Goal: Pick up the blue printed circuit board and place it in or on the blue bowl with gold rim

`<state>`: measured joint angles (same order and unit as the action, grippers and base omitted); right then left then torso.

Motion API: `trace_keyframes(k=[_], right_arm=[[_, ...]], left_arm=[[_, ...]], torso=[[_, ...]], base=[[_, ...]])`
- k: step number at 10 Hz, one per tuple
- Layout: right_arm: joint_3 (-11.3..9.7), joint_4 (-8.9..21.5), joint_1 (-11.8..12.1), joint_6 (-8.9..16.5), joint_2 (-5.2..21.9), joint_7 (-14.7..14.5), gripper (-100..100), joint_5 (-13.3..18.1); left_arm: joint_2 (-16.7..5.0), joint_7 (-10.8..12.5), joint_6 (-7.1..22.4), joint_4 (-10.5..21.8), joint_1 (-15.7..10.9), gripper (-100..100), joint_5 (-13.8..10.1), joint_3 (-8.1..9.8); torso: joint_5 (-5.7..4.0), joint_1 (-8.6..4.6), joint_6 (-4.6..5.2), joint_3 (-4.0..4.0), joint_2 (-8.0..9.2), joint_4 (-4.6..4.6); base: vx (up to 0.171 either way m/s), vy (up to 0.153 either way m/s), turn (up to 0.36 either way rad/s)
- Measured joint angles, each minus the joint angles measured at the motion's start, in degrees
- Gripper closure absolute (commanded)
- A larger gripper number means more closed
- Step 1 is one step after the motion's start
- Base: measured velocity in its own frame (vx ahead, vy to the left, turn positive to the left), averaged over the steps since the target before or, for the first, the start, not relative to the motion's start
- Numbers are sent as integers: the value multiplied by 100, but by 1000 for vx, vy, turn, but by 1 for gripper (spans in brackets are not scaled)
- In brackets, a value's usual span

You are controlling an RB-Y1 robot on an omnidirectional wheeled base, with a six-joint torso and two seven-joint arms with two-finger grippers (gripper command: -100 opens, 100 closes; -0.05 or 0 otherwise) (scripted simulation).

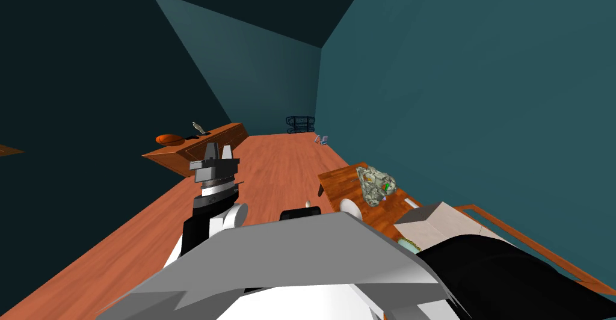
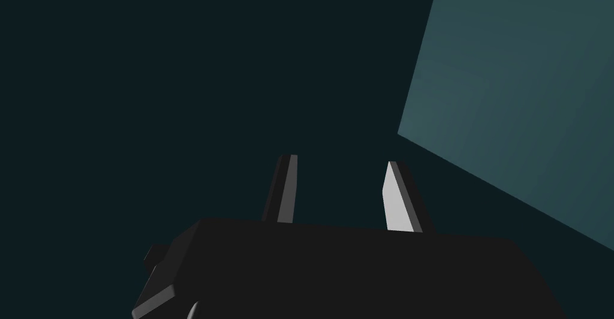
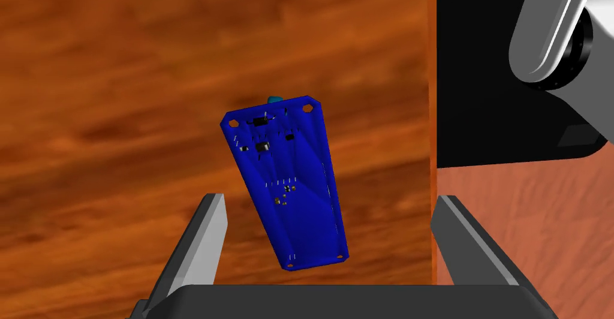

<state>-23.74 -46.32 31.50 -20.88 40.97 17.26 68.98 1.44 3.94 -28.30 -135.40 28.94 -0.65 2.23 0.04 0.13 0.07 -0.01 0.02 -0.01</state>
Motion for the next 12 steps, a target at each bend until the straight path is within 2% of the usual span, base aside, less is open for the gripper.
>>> trace_keyframes(k=[1,4,6,12], right_arm=[[-92,73,-46,52,7,41,-100,166],[-118,530,-232,47,-152,-203,-100,430],[-200,525,-244,93,-129,-143,-100,541],[-213,503,-236,100,-115,-114,-100,554]], left_arm=[[0,0,0,0,0,0,0,0],[0,0,0,0,0,0,0,0],[0,0,0,0,0,0,0,0],[0,0,0,0,0,0,0,0]], torso=[[1,1,0,3,4,1],[0,2,1,5,8,2],[1,2,0,5,8,2],[2,9,2,4,7,2]], base=[[-1,-6,20],[-2,-8,24],[-3,-9,21],[2,4,-12]])
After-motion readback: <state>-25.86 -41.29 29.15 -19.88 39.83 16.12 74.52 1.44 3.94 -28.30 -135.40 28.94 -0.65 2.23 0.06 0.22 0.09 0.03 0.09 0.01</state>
